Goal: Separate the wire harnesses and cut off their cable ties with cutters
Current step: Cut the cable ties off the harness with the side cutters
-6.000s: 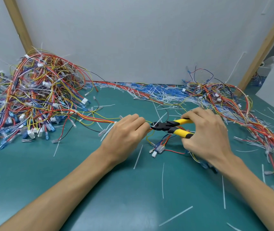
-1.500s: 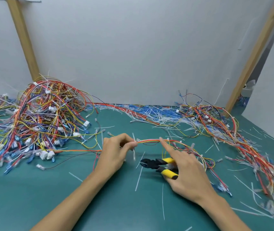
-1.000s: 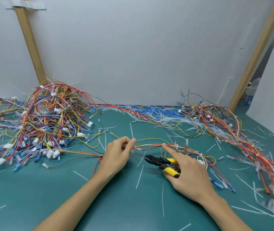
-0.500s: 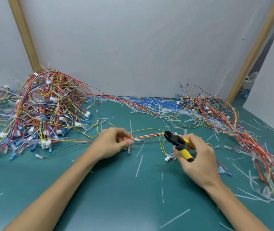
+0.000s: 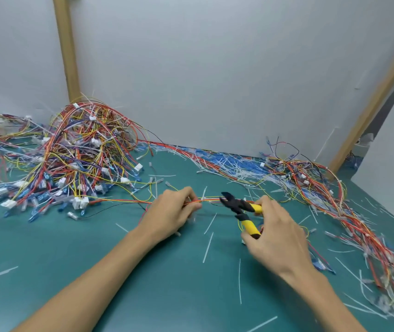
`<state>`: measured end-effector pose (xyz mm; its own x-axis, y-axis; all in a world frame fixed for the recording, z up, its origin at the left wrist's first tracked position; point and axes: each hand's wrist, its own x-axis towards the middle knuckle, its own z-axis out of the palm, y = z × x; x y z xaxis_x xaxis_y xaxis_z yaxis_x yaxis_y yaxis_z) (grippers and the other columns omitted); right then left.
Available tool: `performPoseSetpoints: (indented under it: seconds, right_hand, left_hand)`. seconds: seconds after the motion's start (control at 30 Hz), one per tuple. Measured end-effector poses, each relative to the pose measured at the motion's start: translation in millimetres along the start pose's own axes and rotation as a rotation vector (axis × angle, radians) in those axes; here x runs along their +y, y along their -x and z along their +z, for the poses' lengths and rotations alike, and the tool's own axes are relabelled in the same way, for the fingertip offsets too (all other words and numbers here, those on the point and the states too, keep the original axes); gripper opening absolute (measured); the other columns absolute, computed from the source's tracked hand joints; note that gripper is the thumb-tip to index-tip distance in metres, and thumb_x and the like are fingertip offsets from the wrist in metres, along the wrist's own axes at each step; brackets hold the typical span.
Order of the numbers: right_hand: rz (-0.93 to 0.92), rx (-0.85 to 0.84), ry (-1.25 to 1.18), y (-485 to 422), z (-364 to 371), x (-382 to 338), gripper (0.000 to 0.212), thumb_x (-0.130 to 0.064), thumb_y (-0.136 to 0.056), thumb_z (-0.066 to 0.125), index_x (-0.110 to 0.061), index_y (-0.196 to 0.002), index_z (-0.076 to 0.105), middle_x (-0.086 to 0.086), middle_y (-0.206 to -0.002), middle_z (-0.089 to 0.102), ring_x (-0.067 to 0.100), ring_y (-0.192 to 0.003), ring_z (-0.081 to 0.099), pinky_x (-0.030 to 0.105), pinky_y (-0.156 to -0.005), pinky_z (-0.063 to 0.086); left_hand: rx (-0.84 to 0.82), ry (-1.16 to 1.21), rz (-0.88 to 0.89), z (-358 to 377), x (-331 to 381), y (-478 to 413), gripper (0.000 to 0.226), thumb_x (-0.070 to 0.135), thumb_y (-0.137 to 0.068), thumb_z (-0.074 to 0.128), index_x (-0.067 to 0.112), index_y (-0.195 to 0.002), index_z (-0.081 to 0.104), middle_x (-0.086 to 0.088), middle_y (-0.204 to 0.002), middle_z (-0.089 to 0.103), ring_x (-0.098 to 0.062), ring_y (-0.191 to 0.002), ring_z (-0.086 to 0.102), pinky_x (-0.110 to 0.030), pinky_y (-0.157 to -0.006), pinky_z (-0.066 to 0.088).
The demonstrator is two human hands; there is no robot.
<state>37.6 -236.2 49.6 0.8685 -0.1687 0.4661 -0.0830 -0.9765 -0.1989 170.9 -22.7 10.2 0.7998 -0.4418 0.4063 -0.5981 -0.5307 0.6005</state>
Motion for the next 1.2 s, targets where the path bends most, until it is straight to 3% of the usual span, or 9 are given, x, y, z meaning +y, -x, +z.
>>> performPoseSetpoints:
  seconds: [0.1, 0.2, 0.3, 0.43, 0.63, 0.8, 1.07, 1.2]
  right_hand:
    - [0.038, -0.072, 0.199, -14.8, 11.5, -10.8, 0.048, -0.060, -0.070, 0.057, -0.034, -0.107, 0.041, -0.013, -0.097, 0.044, 0.018, -0.099, 0.047, 0.033, -0.061, 0.035]
    - [0.104, -0.016, 0.223, -22.9, 21.0, -3.4, 0.053, -0.059, -0.073, 0.066, -0.028, -0.114, 0.052, -0.007, -0.104, 0.047, 0.021, -0.101, 0.044, 0.034, -0.068, 0.039]
    - [0.101, 0.083, 0.225, -18.1, 28.6, 6.2, 0.054, -0.057, -0.069, 0.071, -0.025, -0.111, 0.059, -0.003, -0.101, 0.053, 0.025, -0.095, 0.046, 0.039, -0.077, 0.037]
    - [0.086, 0.089, 0.162, -11.5, 35.0, 6.8, 0.053, -0.056, -0.068, 0.072, -0.024, -0.110, 0.061, -0.001, -0.099, 0.056, 0.027, -0.093, 0.049, 0.040, -0.078, 0.040]
    - [0.171, 0.051, 0.092, -5.4, 40.3, -4.9, 0.052, -0.061, -0.070, 0.069, -0.024, -0.104, 0.055, -0.005, -0.101, 0.056, 0.027, -0.095, 0.054, 0.034, -0.067, 0.037]
    - [0.248, 0.001, 0.073, -4.1, 37.5, -5.3, 0.049, -0.064, -0.072, 0.063, -0.026, -0.100, 0.050, -0.007, -0.098, 0.058, 0.028, -0.091, 0.062, 0.035, -0.067, 0.038]
    - [0.212, 0.011, 0.092, -1.9, 37.2, -8.6, 0.045, -0.065, -0.073, 0.058, -0.027, -0.089, 0.041, -0.008, -0.082, 0.049, 0.029, -0.076, 0.060, 0.033, -0.058, 0.033]
    - [0.199, -0.003, 0.119, -0.4, 38.0, -7.2, 0.046, -0.065, -0.073, 0.057, -0.026, -0.089, 0.037, -0.008, -0.086, 0.049, 0.028, -0.078, 0.060, 0.033, -0.058, 0.033]
  left_hand:
    - [0.087, 0.110, -0.027, 5.7, 6.9, 1.1, 0.017, 0.029, -0.093, 0.066, 0.024, -0.078, 0.059, 0.011, -0.059, 0.068, -0.003, -0.056, 0.061, -0.025, -0.060, 0.048]
    - [0.097, 0.150, -0.085, 10.0, 10.6, 1.5, 0.019, 0.026, -0.092, 0.067, 0.020, -0.074, 0.062, 0.014, -0.057, 0.069, -0.001, -0.053, 0.061, -0.019, -0.056, 0.046]
    - [0.119, 0.108, -0.105, 12.1, 14.7, 3.5, 0.019, 0.028, -0.089, 0.067, 0.021, -0.072, 0.062, 0.018, -0.056, 0.067, 0.000, -0.054, 0.058, -0.025, -0.061, 0.049]
    - [0.145, 0.056, -0.089, 10.0, 23.2, 6.2, 0.018, 0.027, -0.088, 0.069, 0.021, -0.072, 0.063, 0.011, -0.057, 0.067, -0.009, -0.057, 0.059, -0.033, -0.064, 0.051]
    - [0.174, 0.048, -0.037, 7.7, 31.4, 9.4, 0.013, 0.022, -0.087, 0.069, 0.016, -0.076, 0.066, 0.005, -0.062, 0.069, -0.022, -0.060, 0.062, -0.039, -0.066, 0.053]
    - [0.210, 0.056, -0.019, 9.4, 33.2, 10.5, 0.017, 0.025, -0.089, 0.070, 0.016, -0.075, 0.064, 0.006, -0.061, 0.068, -0.020, -0.058, 0.061, -0.038, -0.063, 0.052]
    - [0.206, 0.127, -0.054, 8.9, 36.7, 10.0, 0.021, 0.021, -0.089, 0.071, 0.019, -0.070, 0.061, 0.007, -0.058, 0.068, -0.012, -0.057, 0.064, -0.037, -0.066, 0.055]
    - [0.206, 0.141, -0.073, 8.2, 39.4, 10.7, 0.022, 0.018, -0.089, 0.070, 0.015, -0.069, 0.061, 0.007, -0.056, 0.068, -0.010, -0.054, 0.064, -0.034, -0.067, 0.055]
